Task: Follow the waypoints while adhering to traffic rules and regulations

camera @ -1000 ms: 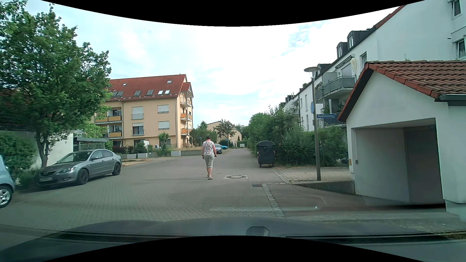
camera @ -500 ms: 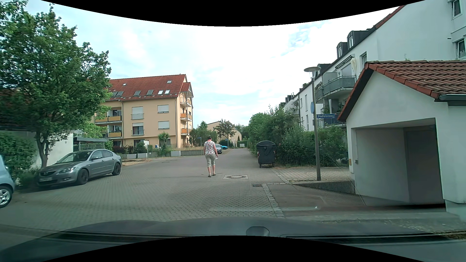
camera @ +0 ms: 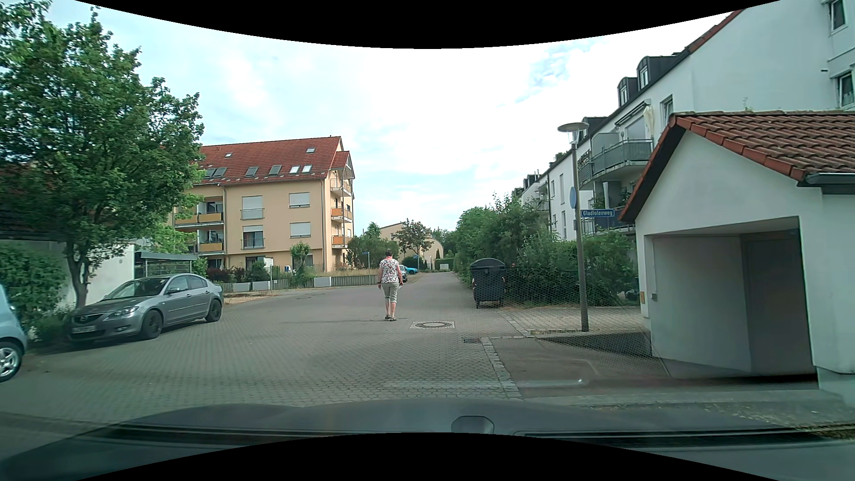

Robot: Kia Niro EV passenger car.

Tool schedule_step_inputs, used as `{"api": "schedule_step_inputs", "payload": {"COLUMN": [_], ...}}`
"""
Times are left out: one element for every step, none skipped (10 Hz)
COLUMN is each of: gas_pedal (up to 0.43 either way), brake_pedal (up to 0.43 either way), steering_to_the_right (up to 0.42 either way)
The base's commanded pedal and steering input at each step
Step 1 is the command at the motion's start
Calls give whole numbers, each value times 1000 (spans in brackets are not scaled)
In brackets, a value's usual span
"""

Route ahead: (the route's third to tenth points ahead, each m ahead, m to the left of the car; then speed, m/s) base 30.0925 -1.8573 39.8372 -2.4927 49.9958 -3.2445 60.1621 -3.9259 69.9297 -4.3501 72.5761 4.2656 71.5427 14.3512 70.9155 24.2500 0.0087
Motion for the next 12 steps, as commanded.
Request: {"api": "schedule_step_inputs", "payload": {"gas_pedal": [0,0,0,0,0,0,0,0,0,0,0,0], "brake_pedal": [213,220,220,220,220,226,226,226,226,226,226,232], "steering_to_the_right": [-70,-70,-71,-74,-83,-92,-96,-96,-96,-96,-96,-98]}}
